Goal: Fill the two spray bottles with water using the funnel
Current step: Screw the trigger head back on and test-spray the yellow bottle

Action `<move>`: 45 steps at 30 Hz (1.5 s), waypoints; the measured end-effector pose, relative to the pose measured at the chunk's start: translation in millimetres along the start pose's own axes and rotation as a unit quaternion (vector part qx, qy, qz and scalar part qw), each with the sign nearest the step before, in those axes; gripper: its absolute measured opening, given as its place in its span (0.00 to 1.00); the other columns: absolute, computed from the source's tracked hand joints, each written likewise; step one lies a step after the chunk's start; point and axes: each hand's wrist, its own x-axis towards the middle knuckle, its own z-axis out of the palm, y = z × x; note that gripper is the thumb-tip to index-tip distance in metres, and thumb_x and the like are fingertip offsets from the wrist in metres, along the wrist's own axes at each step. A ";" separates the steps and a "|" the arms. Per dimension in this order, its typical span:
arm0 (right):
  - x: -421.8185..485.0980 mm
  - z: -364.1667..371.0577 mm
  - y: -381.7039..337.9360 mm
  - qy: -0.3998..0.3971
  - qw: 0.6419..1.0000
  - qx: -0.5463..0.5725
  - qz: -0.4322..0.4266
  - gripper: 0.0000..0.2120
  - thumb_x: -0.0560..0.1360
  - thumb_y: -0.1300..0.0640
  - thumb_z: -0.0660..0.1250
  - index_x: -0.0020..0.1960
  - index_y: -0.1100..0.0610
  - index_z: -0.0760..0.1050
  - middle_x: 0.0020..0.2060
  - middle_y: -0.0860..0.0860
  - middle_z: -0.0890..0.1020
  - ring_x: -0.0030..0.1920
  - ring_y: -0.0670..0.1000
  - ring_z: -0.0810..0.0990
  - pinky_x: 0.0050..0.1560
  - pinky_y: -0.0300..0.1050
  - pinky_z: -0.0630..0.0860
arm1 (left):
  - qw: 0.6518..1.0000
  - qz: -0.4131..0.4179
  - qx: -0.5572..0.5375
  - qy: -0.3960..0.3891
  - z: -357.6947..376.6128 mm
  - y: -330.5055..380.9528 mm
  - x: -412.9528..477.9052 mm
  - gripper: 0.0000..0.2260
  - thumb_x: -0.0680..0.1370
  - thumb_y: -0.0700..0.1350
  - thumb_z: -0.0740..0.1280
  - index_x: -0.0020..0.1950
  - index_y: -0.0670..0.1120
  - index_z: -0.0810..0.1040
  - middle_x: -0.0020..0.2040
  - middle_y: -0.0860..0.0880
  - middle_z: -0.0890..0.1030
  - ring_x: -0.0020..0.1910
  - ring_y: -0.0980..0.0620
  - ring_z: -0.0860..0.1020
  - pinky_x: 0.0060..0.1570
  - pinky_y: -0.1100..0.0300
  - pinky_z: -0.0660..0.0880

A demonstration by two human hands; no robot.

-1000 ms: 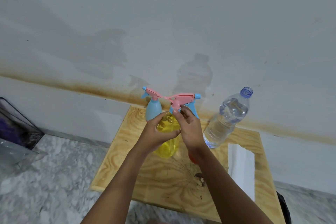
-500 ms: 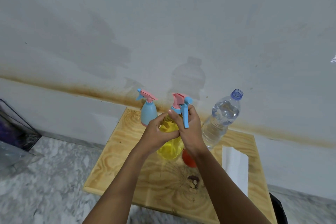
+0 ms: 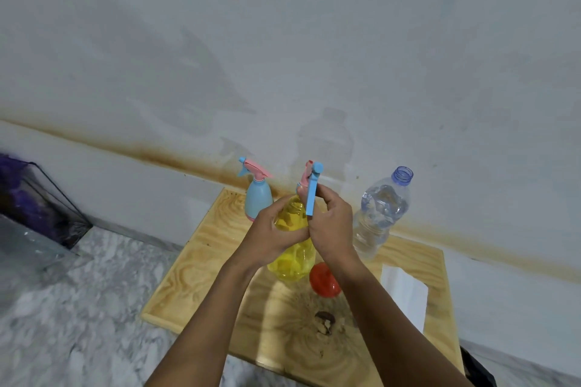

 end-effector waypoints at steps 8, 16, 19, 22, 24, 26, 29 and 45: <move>1.2 -8.6 -0.1 0.009 1.000 0.017 0.011 0.03 0.75 0.57 0.73 0.48 0.51 0.83 0.42 0.42 0.85 0.45 0.35 0.81 0.47 0.30 0.73 | 0.994 -0.071 -0.025 0.085 8.8 -1.8 -18.5 0.23 0.69 0.46 0.79 0.62 0.50 0.76 0.57 0.51 0.79 0.56 0.58 0.77 0.53 0.69 0.74; 16.1 -30.2 0.3 -0.307 0.919 0.216 0.116 0.34 0.61 0.35 0.79 0.52 0.61 0.80 0.44 0.52 0.85 0.42 0.51 0.84 0.47 0.46 0.80 | 0.964 -0.134 -0.229 -0.024 3.6 -2.9 -41.7 0.25 0.68 0.49 0.76 0.64 0.43 0.79 0.57 0.44 0.83 0.57 0.46 0.81 0.59 0.51 0.76; 16.6 -28.1 -3.2 -0.244 0.953 0.143 0.106 0.17 0.69 0.39 0.74 0.41 0.54 0.83 0.39 0.51 0.84 0.40 0.52 0.82 0.50 0.51 0.78 | 0.962 -0.148 -0.228 -0.008 8.2 -5.2 -46.0 0.28 0.69 0.52 0.76 0.67 0.46 0.77 0.61 0.46 0.82 0.60 0.48 0.80 0.63 0.51 0.75; 12.5 -23.1 -8.7 -0.162 0.982 0.081 0.047 0.06 0.74 0.48 0.72 0.42 0.49 0.83 0.33 0.43 0.82 0.37 0.44 0.78 0.44 0.41 0.76 | 0.978 -0.146 -0.144 0.026 8.8 -6.5 -50.6 0.31 0.66 0.58 0.77 0.67 0.52 0.76 0.64 0.49 0.80 0.63 0.51 0.79 0.63 0.51 0.76; 8.5 -17.4 -7.9 -0.150 0.987 0.053 0.011 0.04 0.75 0.54 0.73 0.42 0.50 0.82 0.30 0.39 0.80 0.32 0.39 0.75 0.39 0.33 0.71 | 0.987 -0.131 -0.090 0.034 9.6 -10.0 -51.7 0.30 0.65 0.54 0.79 0.65 0.53 0.76 0.60 0.52 0.81 0.60 0.54 0.80 0.58 0.56 0.79; 5.3 -12.4 -6.5 -0.175 0.984 0.039 0.005 0.02 0.75 0.56 0.73 0.43 0.50 0.82 0.32 0.38 0.81 0.34 0.38 0.77 0.40 0.32 0.72 | 0.988 -0.132 -0.073 0.039 4.3 -14.7 -50.5 0.28 0.65 0.50 0.81 0.63 0.52 0.78 0.58 0.52 0.83 0.59 0.53 0.80 0.58 0.55 0.79; 10.7 -10.1 -3.7 -0.263 0.961 0.053 0.064 0.04 0.75 0.55 0.73 0.50 0.51 0.81 0.39 0.40 0.83 0.41 0.39 0.80 0.46 0.38 0.76 | 0.987 -0.139 -0.084 -0.024 -11.3 -19.9 -49.2 0.25 0.69 0.42 0.80 0.65 0.49 0.79 0.59 0.50 0.83 0.62 0.51 0.80 0.61 0.52 0.78; 23.5 53.2 78.9 -0.328 0.910 -0.076 0.243 0.10 0.80 0.56 0.63 0.59 0.57 0.77 0.60 0.59 0.81 0.47 0.55 0.82 0.40 0.49 0.83 | 0.910 -0.341 0.203 0.118 -90.0 -151.5 -61.2 0.36 0.71 0.60 0.75 0.74 0.47 0.68 0.69 0.45 0.73 0.69 0.46 0.71 0.62 0.53 0.72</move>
